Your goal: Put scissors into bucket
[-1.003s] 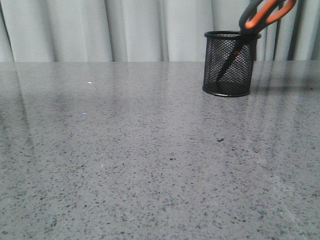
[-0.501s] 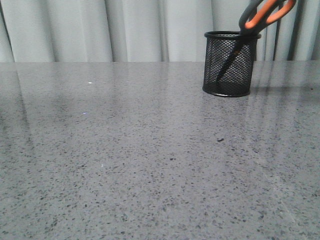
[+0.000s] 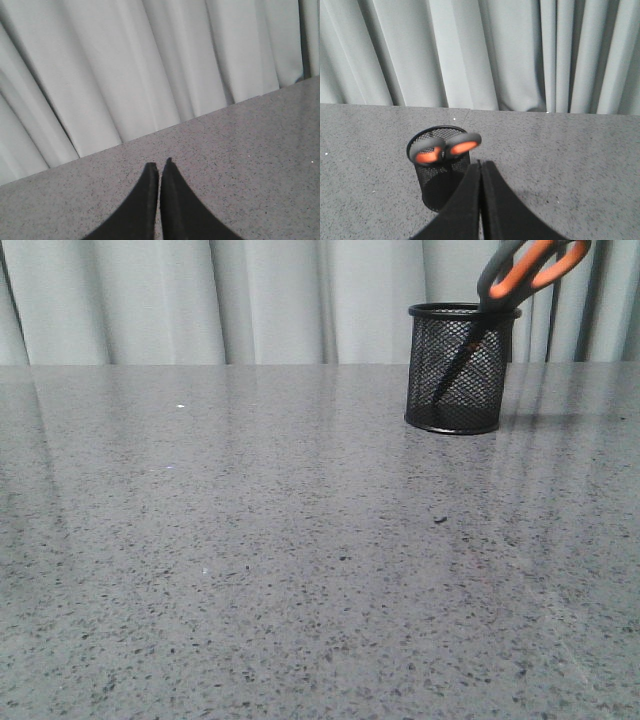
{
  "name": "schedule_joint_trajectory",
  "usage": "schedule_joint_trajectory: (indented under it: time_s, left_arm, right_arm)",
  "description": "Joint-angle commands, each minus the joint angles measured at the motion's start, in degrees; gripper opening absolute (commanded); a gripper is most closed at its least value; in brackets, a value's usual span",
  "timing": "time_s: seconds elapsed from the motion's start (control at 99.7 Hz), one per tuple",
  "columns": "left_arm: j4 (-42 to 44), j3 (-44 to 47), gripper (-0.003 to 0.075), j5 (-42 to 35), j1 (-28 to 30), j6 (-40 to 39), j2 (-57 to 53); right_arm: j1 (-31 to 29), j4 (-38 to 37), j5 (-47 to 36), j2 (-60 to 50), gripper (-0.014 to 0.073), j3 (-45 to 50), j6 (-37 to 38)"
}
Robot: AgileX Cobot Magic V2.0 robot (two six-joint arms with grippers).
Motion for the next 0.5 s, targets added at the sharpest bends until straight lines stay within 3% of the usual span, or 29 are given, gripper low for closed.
schedule_joint_trajectory:
  time_s: [0.0,0.241,0.491]
  left_arm:
    - [-3.0,3.9,-0.0020,-8.9,0.1,-0.6,-5.3]
    - [-4.4,12.5,-0.0020,-12.7,0.1,-0.6,-17.7]
    - [-4.4,13.1,-0.0020,-12.4,0.1,-0.6,-18.8]
  right_arm:
    - [0.0,0.4,-5.4,-5.7,-0.0069,3.2,-0.6]
    - [0.0,0.4,-5.5,-15.8,-0.0069,12.8,-0.6]
    - [0.0,0.4,-5.1,-16.6,-0.0069,14.8,-0.6]
